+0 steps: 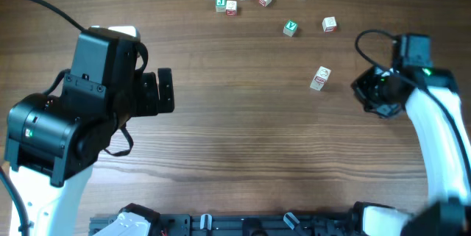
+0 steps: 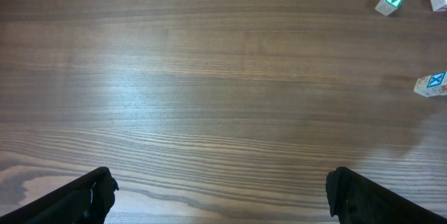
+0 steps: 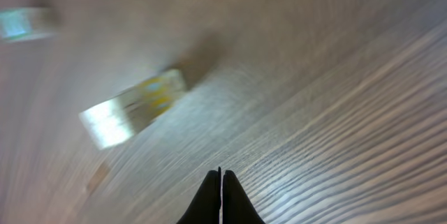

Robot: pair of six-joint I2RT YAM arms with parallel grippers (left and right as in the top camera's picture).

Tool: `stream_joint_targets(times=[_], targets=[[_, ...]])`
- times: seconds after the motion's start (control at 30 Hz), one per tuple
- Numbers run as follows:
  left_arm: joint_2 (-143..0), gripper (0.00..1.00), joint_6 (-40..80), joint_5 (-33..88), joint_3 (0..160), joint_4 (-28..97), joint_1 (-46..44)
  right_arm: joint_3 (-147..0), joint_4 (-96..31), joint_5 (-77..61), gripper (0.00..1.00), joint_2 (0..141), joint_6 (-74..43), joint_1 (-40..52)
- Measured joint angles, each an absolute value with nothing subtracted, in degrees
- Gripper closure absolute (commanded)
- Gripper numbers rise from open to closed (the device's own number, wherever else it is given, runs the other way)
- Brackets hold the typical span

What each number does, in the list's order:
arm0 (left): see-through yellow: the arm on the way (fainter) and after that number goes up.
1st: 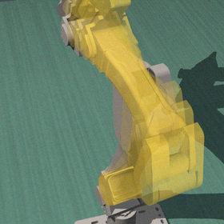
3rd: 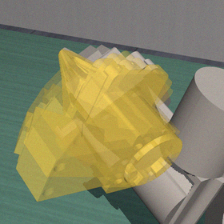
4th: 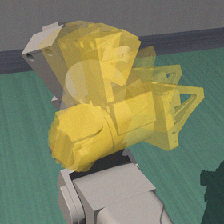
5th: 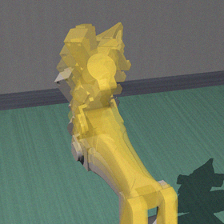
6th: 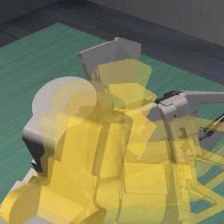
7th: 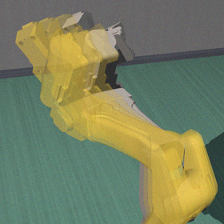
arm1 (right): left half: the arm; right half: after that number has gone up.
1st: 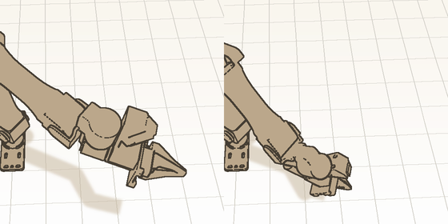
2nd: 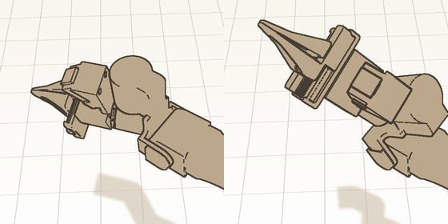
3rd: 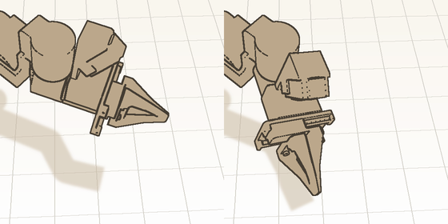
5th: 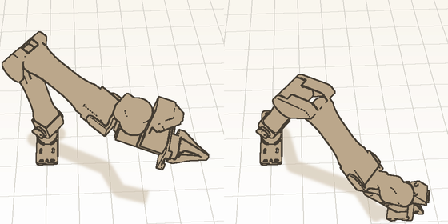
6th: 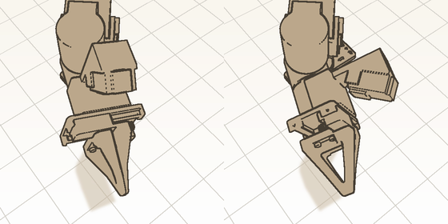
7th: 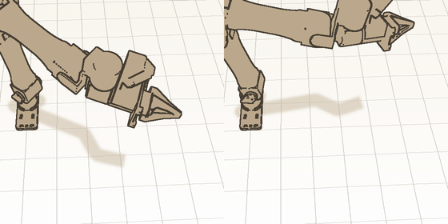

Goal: Form a tower

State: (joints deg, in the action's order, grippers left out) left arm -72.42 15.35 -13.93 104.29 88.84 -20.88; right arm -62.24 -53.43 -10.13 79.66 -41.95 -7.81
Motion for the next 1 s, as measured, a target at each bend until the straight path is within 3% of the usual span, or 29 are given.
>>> stream_joint_targets(times=[0.13, 0.27, 0.37, 0.63, 1.0], targets=[[-72.42, 0.00, 15.38, -13.93, 104.31, 88.77, -20.88, -56.97, -51.66, -8.71, 0.96, 56.97, -33.08, -7.81], [-72.42, 0.00, 15.38, -13.93, 104.29, 88.82, -20.88, -39.97, -40.14, -10.57, 0.96, 44.91, -36.91, -7.81], [-72.42, 0.00, 15.35, -13.93, 104.27, 88.75, -20.88, -31.55, -30.22, -14.70, 0.96, 50.00, -42.98, -7.81], [-72.47, 0.00, 15.38, -13.93, 104.20, 88.95, -20.88, -30.87, -10.39, -26.57, 0.96, 81.45, -48.38, -7.81], [-72.47, 0.00, 15.38, -13.93, 104.20, 88.92, -20.88, -30.76, -3.22, -22.83, 0.96, 83.33, -52.07, -7.81]])
